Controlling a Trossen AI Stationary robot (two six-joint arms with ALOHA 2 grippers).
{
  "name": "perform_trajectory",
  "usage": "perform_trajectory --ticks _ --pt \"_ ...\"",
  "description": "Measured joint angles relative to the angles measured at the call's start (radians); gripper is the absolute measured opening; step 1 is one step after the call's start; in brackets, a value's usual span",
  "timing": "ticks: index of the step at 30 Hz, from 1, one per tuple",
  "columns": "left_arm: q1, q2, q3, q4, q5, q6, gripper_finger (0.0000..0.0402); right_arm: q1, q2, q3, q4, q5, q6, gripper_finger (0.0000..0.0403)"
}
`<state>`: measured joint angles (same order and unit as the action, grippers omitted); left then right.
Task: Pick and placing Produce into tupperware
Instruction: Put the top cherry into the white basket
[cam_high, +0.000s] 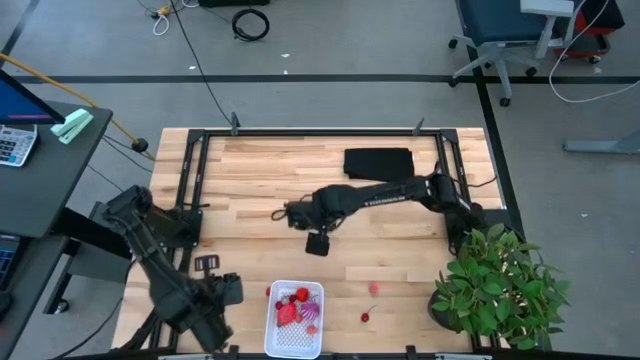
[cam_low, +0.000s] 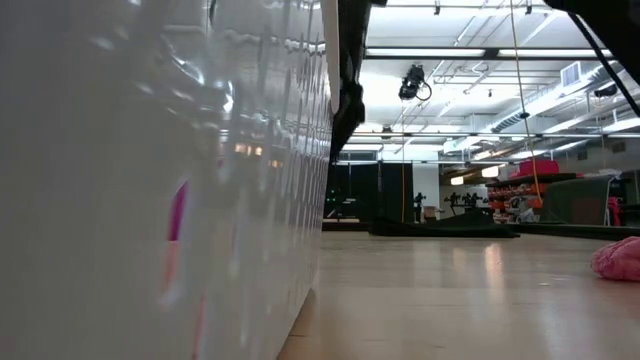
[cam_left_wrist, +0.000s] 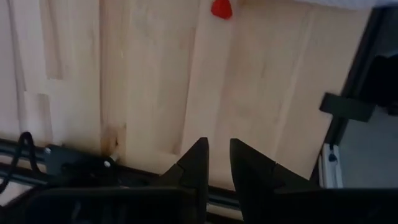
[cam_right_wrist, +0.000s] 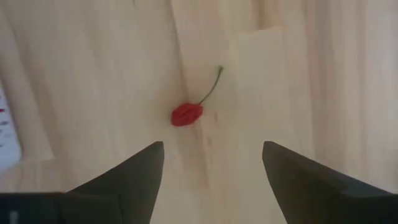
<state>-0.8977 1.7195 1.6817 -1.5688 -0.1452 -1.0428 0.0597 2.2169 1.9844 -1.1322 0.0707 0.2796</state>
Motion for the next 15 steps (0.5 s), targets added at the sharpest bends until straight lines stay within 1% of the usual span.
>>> perform_trajectory --ticks 3,7,10,15 --pt "-0.038 0.000 0.000 0.001 -0.021 -0.051 0.0072 -0.033 0.000 -0.026 0.015 -0.054 -0.015 0.0276" --pt "-0.084 0.000 0.000 0.002 -0.056 -0.122 0.0068 -0.056 0.000 -0.034 0.045 -0.055 -0.021 0.0267" --pt "-0.109 0.000 0.000 0.003 -0.084 -0.170 0.0064 -0.059 0.000 -0.058 0.113 -0.056 -0.031 0.0263" --pt "-0.136 0.000 0.000 0.003 -0.121 -0.204 0.0058 -0.053 0.000 -0.110 0.228 -0.058 -0.044 0.0264"
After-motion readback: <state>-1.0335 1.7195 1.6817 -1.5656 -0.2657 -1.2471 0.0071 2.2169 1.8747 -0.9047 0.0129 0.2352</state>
